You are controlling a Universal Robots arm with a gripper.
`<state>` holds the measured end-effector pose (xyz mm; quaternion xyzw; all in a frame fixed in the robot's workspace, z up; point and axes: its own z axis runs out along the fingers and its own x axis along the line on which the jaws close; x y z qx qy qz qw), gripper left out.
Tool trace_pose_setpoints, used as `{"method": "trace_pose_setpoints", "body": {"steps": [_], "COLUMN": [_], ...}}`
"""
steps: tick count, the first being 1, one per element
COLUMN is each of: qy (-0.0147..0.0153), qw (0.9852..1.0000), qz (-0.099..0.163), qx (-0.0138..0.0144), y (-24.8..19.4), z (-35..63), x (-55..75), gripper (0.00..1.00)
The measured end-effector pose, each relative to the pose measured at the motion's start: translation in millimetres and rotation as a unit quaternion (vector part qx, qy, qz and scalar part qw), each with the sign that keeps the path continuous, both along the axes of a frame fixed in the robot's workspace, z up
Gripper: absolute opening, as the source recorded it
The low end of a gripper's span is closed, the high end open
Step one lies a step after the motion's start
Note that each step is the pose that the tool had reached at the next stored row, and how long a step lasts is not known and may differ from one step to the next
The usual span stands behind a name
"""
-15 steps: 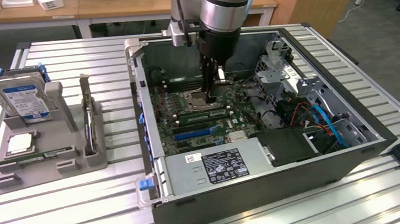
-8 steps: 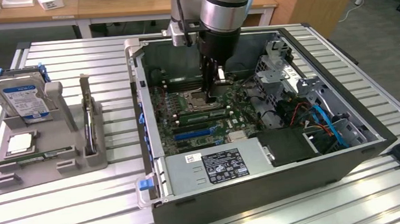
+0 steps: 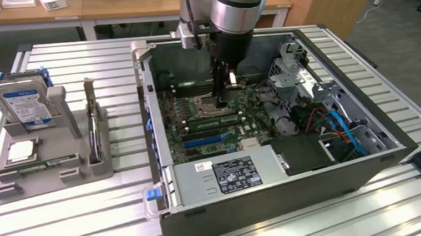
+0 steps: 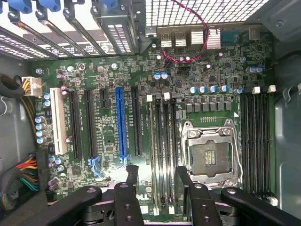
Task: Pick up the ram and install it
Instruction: 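Press down the ram until it locks into place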
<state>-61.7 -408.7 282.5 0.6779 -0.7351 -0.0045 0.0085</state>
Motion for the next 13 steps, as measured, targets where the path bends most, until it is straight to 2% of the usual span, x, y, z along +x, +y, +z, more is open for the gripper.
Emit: {"method": "trace_pose_setpoints", "body": {"steps": [1, 2, 3, 5, 6, 8, 13], "qy": [0.0000, 0.0000, 0.0000, 0.0000, 0.0000, 0.0000, 0.0000], "qw": [1.0000, 1.0000, 1.0000, 1.0000, 1.0000, 1.0000, 1.0000], "qz": [0.000, 0.000, 0.000, 0.000, 0.000, 0.000, 0.000], "qx": [0.0003, 0.0005, 0.0007, 0.0012, 0.0013, 0.0013, 0.0012], "y": [0.0, 0.0, 0.0, 0.0, 0.0, 0.0, 0.0], "z": [0.0, 0.0, 0.0, 0.0, 0.0, 0.0, 0.0], "x": [0.0, 0.0, 0.0, 0.0, 0.0, 0.0, 2.4], "gripper": [0.43, 0.36, 0.36, 0.25, 0.25, 0.13, 0.10]}}
